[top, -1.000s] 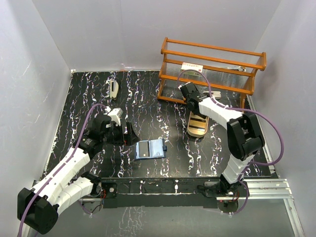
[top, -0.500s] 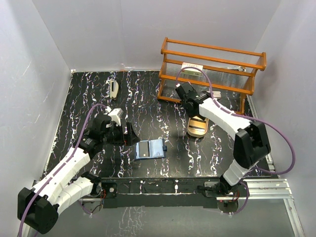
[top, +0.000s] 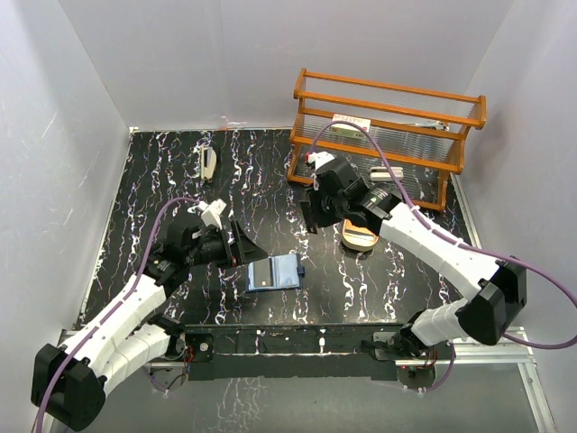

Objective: Put the credit cards into the card holder
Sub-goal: Pick up the credit card from the storage box.

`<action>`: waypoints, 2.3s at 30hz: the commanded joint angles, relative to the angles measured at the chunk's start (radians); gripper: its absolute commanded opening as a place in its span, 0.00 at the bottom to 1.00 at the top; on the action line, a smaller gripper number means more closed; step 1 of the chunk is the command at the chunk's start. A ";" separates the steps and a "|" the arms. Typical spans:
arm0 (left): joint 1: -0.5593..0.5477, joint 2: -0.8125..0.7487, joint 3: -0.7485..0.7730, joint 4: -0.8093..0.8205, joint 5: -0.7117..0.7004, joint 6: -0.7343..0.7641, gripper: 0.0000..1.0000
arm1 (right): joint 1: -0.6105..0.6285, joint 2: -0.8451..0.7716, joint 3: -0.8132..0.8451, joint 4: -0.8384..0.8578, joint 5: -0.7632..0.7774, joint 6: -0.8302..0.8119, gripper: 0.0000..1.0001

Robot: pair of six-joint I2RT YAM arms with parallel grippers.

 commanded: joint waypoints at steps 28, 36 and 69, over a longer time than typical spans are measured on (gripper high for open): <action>0.004 -0.220 0.011 0.392 0.178 -0.383 0.68 | 0.026 -0.291 -0.393 0.884 -0.797 0.638 0.00; 0.004 -0.258 0.018 0.340 0.116 -0.384 0.56 | 0.026 -0.264 -0.381 0.836 -0.824 0.601 0.00; 0.003 -0.139 -0.002 0.034 -0.024 -0.143 0.00 | 0.024 -0.224 -0.394 0.532 -0.452 0.414 0.40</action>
